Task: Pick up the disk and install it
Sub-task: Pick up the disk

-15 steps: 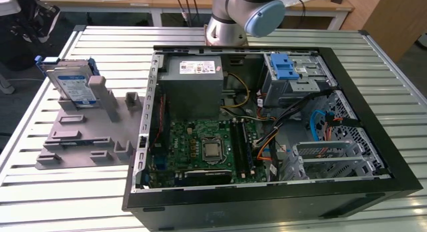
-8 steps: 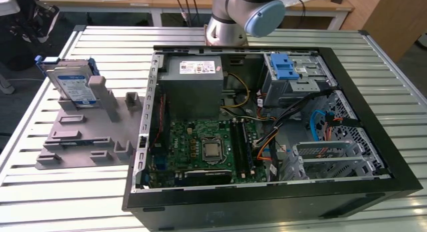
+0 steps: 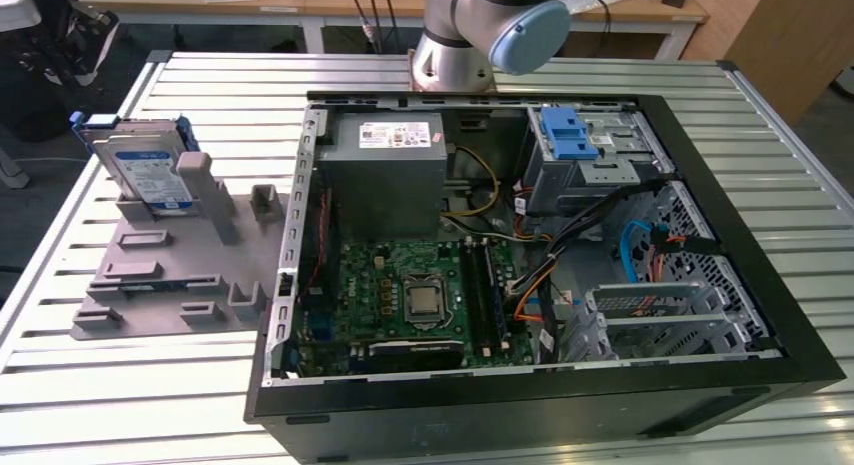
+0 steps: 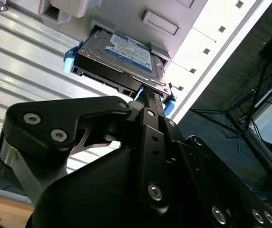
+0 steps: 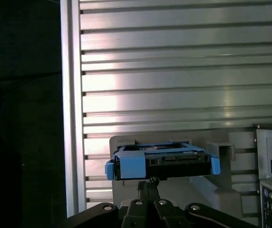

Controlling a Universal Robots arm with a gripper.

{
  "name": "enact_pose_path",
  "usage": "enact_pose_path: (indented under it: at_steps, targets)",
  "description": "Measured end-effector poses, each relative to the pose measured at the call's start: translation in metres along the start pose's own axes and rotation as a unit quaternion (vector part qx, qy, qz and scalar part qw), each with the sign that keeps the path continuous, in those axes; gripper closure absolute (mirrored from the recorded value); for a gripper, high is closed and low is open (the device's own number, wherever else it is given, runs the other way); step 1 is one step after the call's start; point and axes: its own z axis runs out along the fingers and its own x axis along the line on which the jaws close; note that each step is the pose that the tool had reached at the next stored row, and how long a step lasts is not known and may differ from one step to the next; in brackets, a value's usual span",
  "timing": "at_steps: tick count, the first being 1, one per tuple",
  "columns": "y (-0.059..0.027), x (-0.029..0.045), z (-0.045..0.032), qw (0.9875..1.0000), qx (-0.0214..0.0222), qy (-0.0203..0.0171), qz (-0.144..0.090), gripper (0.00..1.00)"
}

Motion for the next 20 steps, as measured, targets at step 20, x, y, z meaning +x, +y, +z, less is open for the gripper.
enact_pose_path:
  at_steps: [20]
  targets:
    - [-0.0001, -0.0001, 0.0022, 0.986, 0.0023, 0.0061, -0.167, 0.89]
